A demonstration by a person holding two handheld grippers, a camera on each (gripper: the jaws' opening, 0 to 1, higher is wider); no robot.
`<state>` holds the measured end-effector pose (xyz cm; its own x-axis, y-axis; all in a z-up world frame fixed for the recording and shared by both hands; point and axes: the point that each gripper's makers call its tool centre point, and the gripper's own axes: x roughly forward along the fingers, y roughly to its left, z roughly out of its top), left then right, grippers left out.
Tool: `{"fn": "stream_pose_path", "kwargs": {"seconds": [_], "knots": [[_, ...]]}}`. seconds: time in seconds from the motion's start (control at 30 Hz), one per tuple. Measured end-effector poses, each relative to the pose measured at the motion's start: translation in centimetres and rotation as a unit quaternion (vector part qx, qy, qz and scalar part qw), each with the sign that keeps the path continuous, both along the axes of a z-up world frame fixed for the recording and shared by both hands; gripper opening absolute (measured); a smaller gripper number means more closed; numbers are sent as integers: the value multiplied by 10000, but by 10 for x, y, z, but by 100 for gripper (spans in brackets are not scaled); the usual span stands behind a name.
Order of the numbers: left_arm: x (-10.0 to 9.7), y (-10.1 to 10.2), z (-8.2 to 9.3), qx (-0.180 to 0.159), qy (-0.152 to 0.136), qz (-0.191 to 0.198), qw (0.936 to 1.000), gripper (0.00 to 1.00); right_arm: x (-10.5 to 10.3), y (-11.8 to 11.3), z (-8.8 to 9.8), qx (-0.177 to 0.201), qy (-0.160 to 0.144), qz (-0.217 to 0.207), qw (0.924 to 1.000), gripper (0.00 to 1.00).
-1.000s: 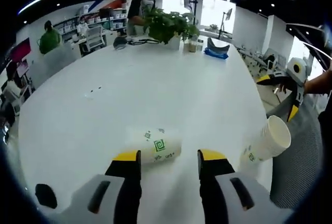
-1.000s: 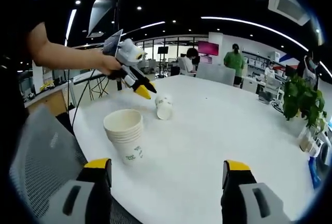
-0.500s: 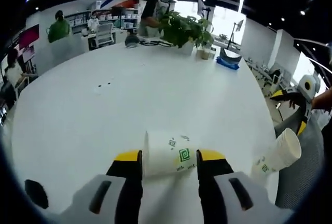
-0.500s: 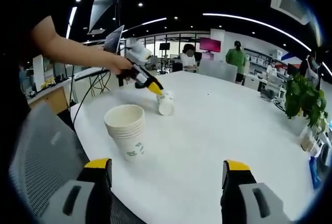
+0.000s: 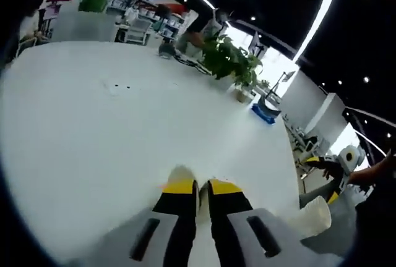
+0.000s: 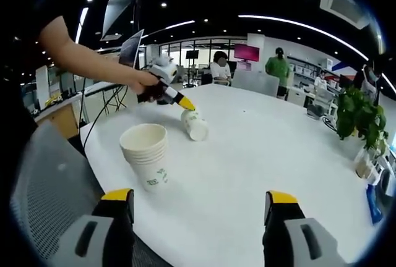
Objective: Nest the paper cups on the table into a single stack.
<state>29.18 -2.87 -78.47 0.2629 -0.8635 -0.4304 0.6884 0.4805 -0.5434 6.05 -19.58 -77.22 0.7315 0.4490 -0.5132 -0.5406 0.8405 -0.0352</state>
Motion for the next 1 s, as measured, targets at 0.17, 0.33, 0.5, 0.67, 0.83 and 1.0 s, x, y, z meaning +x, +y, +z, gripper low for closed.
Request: {"fn": "stream_pose_path", "kwargs": {"seconds": [0.17, 0.33, 0.5, 0.67, 0.83, 1.0], "knots": [[-16, -7, 1, -429, 311, 156, 9985, 4, -1, 1, -1, 0, 16, 22, 10000, 88], [-24, -14, 3, -683, 495, 183, 9963, 2, -1, 2, -1, 5, 34, 53, 10000, 88], [-37, -22, 4, -854, 683, 16, 9940, 1, -2, 3, -1, -8, 46, 72, 10000, 87], [-47, -28, 11, -1063, 740, -115, 9915, 0, -2, 3, 0, -7, 31, 75, 10000, 87], [-52, -27, 18, -1054, 622, -244, 9922, 0, -2, 3, 0, 2, 13, 93, 10000, 87], [-58, -23, 26, -903, 470, -260, 9945, 0, -2, 3, 1, 19, -19, 101, 9999, 87]]}}
